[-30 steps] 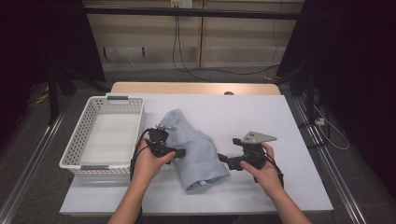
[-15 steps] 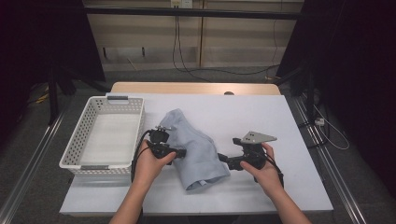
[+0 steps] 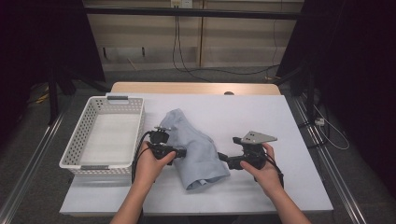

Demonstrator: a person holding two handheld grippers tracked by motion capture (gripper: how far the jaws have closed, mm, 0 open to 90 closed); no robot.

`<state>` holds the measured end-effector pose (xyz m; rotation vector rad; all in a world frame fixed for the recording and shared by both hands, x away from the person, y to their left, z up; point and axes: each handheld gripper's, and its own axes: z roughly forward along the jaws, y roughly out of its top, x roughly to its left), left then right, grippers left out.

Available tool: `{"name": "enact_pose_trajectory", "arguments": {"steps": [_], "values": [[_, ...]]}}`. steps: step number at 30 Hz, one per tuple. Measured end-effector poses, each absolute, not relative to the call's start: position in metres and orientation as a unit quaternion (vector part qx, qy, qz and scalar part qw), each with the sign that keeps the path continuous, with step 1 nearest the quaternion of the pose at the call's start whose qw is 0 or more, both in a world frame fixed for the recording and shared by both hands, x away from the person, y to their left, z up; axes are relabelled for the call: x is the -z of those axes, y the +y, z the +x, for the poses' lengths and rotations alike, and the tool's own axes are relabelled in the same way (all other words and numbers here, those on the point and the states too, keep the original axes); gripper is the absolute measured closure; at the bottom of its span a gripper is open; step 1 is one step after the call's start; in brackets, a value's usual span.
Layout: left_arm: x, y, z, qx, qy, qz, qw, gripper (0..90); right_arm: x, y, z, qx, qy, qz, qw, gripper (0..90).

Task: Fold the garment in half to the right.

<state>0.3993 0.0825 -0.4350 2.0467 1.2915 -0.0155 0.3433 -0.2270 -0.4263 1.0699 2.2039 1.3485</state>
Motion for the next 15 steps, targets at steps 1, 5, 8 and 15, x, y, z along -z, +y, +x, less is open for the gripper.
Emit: {"name": "enact_pose_trajectory", "arguments": {"steps": [1,5,8,15], "values": [[0.4354,0.0826,0.3991,0.007,0.502,0.79,0.352,34.4,0.4264,-0.2269,0.3433,-0.475,0.777,0.377,0.172,11.8],[0.4359,0.0822,0.3985,-0.005,0.508,0.79,0.344,28.7,0.4264,-0.2265,0.3432,-0.475,0.777,0.375,0.172,11.8],[0.437,0.0815,0.3982,-0.007,0.512,0.788,0.342,24.9,0.4264,-0.2265,0.3433,-0.475,0.777,0.375,0.171,11.8],[0.4382,0.0821,0.3971,0.04,0.516,0.777,0.358,46.3,0.4268,-0.2258,0.3433,-0.474,0.779,0.374,0.171,11.7]]}}
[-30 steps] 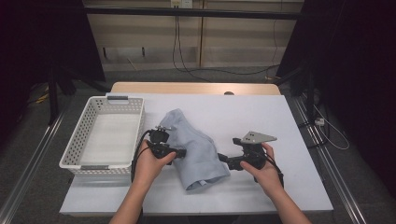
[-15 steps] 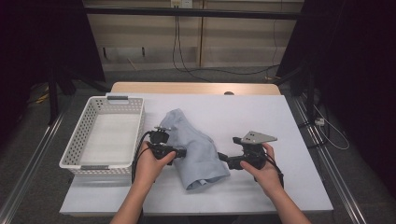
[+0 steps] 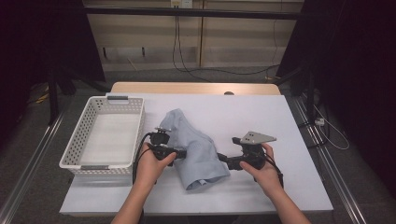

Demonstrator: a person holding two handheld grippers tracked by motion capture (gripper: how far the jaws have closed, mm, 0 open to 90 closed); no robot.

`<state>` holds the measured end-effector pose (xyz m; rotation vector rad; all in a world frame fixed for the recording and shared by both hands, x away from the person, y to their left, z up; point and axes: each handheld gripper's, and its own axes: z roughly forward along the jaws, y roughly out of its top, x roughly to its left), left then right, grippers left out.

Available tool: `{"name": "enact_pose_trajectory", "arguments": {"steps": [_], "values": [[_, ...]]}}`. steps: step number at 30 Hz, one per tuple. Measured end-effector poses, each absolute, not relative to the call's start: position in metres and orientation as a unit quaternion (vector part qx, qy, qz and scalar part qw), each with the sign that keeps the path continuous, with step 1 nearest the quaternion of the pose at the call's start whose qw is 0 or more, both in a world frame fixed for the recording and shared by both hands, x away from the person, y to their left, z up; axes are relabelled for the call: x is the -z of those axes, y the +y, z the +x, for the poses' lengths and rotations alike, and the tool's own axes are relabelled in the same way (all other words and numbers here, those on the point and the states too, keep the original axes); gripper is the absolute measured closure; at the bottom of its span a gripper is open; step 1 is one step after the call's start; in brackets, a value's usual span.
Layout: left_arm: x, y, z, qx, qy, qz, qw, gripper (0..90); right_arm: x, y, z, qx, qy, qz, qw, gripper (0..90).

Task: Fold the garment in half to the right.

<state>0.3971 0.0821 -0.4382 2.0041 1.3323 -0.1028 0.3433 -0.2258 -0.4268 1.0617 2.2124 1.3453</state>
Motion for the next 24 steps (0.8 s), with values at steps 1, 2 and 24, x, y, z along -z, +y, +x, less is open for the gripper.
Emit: {"name": "enact_pose_trajectory", "arguments": {"steps": [1,2,24], "values": [[0.438,0.082,0.397,0.04,0.514,0.778,0.358,51.5,0.427,-0.226,0.343,-0.473,0.779,0.374,0.171,11.7],[0.438,0.081,0.397,0.037,0.51,0.782,0.357,52.4,0.427,-0.226,0.343,-0.473,0.779,0.374,0.171,11.7],[0.417,0.089,0.424,0.011,0.478,0.808,0.344,76.9,0.427,-0.227,0.344,-0.475,0.776,0.377,0.175,11.6]]}}
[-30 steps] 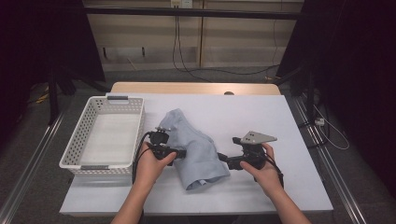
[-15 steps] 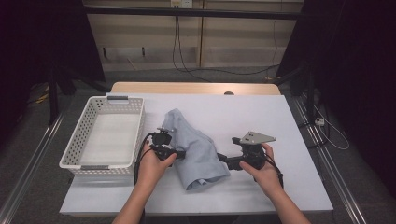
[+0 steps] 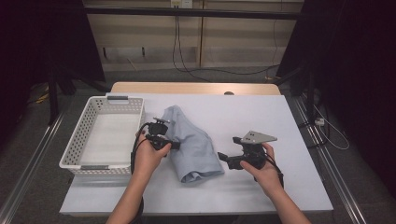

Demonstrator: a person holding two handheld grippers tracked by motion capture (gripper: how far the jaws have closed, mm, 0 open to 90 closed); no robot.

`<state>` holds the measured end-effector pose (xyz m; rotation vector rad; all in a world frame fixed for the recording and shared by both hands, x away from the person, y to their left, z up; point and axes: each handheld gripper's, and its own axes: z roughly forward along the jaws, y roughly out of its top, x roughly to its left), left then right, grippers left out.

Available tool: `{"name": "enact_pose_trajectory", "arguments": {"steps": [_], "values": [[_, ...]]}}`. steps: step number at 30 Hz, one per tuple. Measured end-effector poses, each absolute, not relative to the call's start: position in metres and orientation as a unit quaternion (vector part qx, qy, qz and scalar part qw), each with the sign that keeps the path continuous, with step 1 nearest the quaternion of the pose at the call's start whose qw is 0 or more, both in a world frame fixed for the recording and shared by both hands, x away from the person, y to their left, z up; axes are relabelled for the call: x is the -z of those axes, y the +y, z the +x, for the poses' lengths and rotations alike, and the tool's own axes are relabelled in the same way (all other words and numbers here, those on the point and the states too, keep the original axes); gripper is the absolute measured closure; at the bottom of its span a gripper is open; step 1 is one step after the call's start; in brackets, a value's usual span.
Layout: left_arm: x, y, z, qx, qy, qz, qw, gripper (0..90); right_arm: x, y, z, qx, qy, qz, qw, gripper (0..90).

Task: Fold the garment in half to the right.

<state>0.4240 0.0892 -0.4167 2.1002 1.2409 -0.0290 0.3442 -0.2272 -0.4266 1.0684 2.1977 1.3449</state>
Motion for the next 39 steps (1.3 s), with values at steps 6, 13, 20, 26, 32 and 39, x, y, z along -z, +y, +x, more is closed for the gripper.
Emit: {"name": "enact_pose_trajectory", "arguments": {"steps": [6,13,20,26,32,39], "values": [[0.416,0.092,0.433,-0.011,0.483,0.804,0.347,76.8,0.427,-0.227,0.345,-0.475,0.776,0.377,0.176,11.5],[0.416,0.095,0.429,-0.01,0.498,0.791,0.354,62.8,0.428,-0.226,0.345,-0.475,0.776,0.376,0.174,11.5],[0.411,0.095,0.419,-0.014,0.51,0.783,0.356,37.4,0.427,-0.226,0.344,-0.478,0.776,0.374,0.173,11.5],[0.411,0.099,0.414,-0.015,0.524,0.772,0.36,24.1,0.426,-0.225,0.344,-0.479,0.776,0.371,0.173,11.5],[0.418,0.093,0.409,-0.016,0.525,0.773,0.357,19.8,0.426,-0.224,0.343,-0.478,0.778,0.37,0.174,11.5],[0.427,0.087,0.406,-0.03,0.522,0.779,0.347,17.0,0.426,-0.221,0.343,-0.476,0.78,0.367,0.173,11.5]]}}
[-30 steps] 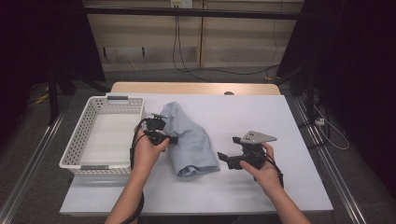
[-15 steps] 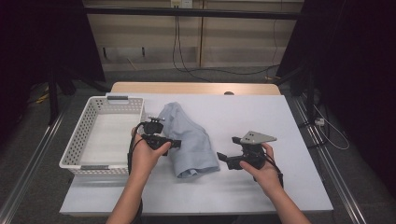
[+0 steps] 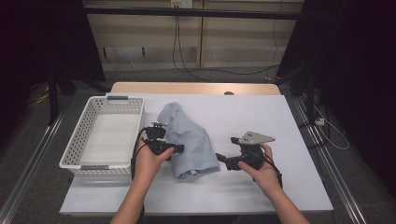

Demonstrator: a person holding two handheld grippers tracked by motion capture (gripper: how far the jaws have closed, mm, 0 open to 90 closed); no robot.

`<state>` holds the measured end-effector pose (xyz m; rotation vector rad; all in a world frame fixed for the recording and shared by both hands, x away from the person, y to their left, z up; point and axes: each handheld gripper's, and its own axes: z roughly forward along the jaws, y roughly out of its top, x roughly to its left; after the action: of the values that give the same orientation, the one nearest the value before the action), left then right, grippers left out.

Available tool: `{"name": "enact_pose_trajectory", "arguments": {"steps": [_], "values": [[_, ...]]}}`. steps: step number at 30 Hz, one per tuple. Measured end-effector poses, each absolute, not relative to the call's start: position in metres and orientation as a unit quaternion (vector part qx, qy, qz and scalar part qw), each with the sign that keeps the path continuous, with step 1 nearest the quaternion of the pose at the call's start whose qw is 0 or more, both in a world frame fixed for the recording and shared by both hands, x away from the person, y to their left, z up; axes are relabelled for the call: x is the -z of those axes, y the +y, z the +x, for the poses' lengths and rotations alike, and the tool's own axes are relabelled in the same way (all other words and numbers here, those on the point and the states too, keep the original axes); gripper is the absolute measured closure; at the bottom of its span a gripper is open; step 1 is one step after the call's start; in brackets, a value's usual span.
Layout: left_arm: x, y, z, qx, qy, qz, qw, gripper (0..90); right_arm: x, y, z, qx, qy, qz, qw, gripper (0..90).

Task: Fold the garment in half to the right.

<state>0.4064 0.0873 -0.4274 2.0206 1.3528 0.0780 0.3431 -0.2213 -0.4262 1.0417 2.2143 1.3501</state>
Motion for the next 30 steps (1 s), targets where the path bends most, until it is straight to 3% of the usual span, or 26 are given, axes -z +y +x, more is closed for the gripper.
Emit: {"name": "enact_pose_trajectory", "arguments": {"steps": [5,16,18,25,30], "values": [[0.435,0.084,0.405,-0.034,0.54,0.77,0.338,12.0,0.426,-0.221,0.343,-0.476,0.781,0.365,0.174,11.5],[0.442,0.081,0.402,-0.034,0.544,0.766,0.341,16.8,0.426,-0.22,0.342,-0.476,0.782,0.363,0.174,11.5],[0.443,0.077,0.399,-0.044,0.542,0.766,0.343,19.5,0.426,-0.22,0.342,-0.475,0.783,0.363,0.174,11.5],[0.446,0.069,0.392,-0.03,0.544,0.754,0.367,46.3,0.425,-0.22,0.342,-0.475,0.782,0.362,0.176,11.5],[0.446,0.069,0.394,-0.01,0.551,0.746,0.373,56.2,0.425,-0.22,0.343,-0.476,0.781,0.363,0.177,11.5]]}}
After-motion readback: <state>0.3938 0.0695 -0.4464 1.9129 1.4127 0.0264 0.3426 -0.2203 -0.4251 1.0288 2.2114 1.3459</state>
